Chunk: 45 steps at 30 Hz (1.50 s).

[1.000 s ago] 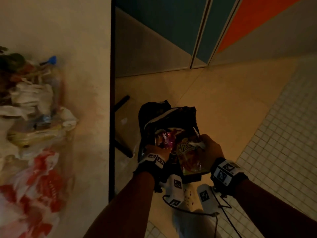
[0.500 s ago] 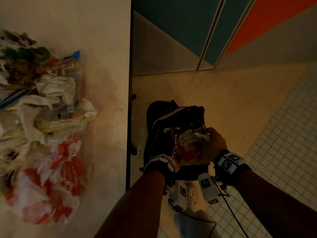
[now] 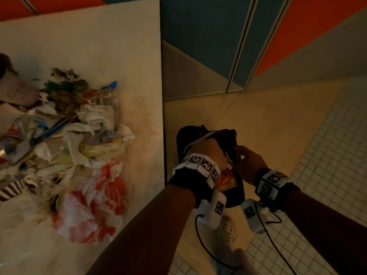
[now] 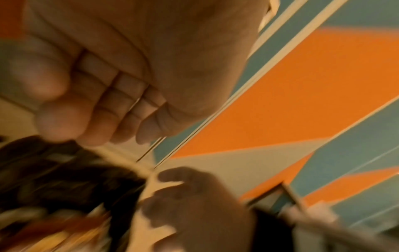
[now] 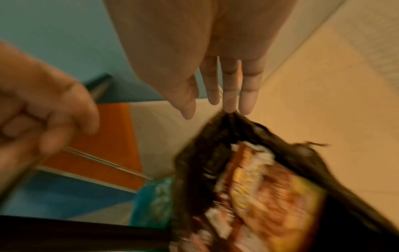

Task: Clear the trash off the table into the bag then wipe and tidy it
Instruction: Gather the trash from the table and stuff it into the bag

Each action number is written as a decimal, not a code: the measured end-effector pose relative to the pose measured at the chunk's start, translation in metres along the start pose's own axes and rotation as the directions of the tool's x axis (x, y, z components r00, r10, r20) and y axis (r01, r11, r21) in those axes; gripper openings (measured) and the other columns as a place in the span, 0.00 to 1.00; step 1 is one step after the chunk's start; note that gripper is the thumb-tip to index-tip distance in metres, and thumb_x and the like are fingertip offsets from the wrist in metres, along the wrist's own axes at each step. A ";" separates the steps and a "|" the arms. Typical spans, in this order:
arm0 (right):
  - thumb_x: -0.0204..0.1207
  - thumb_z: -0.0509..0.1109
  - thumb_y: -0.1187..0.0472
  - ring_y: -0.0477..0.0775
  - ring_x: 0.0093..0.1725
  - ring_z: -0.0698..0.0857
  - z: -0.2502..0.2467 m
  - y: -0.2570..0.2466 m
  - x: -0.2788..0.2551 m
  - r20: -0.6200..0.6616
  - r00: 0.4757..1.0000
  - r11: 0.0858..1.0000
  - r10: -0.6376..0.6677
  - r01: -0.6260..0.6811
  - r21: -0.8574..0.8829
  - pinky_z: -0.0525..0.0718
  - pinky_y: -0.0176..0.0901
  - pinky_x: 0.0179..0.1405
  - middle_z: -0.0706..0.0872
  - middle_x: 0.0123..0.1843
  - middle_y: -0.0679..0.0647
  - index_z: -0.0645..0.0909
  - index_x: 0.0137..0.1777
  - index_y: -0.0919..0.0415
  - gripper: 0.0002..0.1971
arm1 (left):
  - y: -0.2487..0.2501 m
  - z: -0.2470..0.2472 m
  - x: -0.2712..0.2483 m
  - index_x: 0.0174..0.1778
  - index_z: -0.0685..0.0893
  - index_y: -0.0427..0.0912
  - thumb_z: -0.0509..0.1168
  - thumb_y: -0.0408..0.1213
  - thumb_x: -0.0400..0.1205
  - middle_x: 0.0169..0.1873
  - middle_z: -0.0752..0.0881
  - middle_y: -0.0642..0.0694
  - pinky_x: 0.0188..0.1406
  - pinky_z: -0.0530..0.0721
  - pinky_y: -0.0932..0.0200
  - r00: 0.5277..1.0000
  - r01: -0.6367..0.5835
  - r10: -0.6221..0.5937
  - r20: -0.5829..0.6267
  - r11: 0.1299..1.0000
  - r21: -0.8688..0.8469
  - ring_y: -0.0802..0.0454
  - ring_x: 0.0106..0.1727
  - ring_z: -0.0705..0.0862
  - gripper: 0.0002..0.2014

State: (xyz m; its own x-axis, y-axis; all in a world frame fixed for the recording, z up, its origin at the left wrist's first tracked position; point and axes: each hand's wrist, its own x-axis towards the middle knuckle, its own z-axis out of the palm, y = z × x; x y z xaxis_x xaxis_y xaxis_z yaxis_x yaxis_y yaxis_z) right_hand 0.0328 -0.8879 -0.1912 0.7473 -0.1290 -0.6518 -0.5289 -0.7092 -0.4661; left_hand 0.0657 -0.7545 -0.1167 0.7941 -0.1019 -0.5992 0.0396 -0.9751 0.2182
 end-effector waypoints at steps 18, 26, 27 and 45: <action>0.77 0.72 0.54 0.53 0.69 0.73 0.067 -0.229 -0.174 0.190 0.825 0.818 -0.532 0.559 -0.138 0.78 0.51 0.66 0.69 0.76 0.47 0.64 0.78 0.45 0.31 | -0.304 -0.185 -0.145 0.34 0.81 0.51 0.66 0.42 0.78 0.36 0.85 0.52 0.45 0.85 0.53 0.946 -0.024 0.004 -0.323 0.998 -0.058 0.50 0.43 0.85 0.07; 0.65 0.77 0.40 0.63 0.82 0.52 0.125 -0.264 -0.199 0.326 0.807 0.566 -0.492 0.581 -0.585 0.68 0.60 0.76 0.45 0.85 0.50 0.56 0.81 0.36 0.46 | -0.338 -0.150 -0.173 0.58 0.80 0.52 0.69 0.46 0.75 0.57 0.81 0.51 0.53 0.82 0.55 0.949 -0.307 0.312 -0.038 0.947 0.098 0.51 0.55 0.83 0.15; 0.64 0.77 0.40 0.64 0.83 0.50 0.128 -0.268 -0.198 0.334 0.827 0.554 -0.453 0.554 -0.621 0.68 0.62 0.76 0.42 0.86 0.50 0.54 0.81 0.35 0.48 | -0.338 -0.140 -0.176 0.62 0.78 0.53 0.68 0.47 0.75 0.60 0.78 0.51 0.53 0.82 0.56 0.943 -0.331 0.332 0.013 0.935 0.130 0.50 0.57 0.82 0.19; 0.66 0.73 0.51 0.62 0.67 0.72 0.158 -0.285 -0.185 0.218 0.885 0.782 -0.412 0.466 -0.414 0.79 0.57 0.60 0.70 0.63 0.49 0.75 0.40 0.42 0.08 | -0.398 -0.063 -0.167 0.70 0.59 0.68 0.64 0.40 0.77 0.78 0.50 0.49 0.45 0.87 0.43 0.966 -0.196 0.227 -0.127 0.957 0.216 0.40 0.56 0.81 0.30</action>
State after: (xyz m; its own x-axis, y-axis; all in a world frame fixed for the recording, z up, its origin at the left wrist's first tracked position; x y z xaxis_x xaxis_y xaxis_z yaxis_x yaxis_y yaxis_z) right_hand -0.0183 -0.5522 -0.0318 0.7913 0.3296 -0.5150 0.1018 -0.9015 -0.4206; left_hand -0.0443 -0.3365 -0.0548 0.8530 -0.2944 -0.4310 -0.2488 -0.9552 0.1601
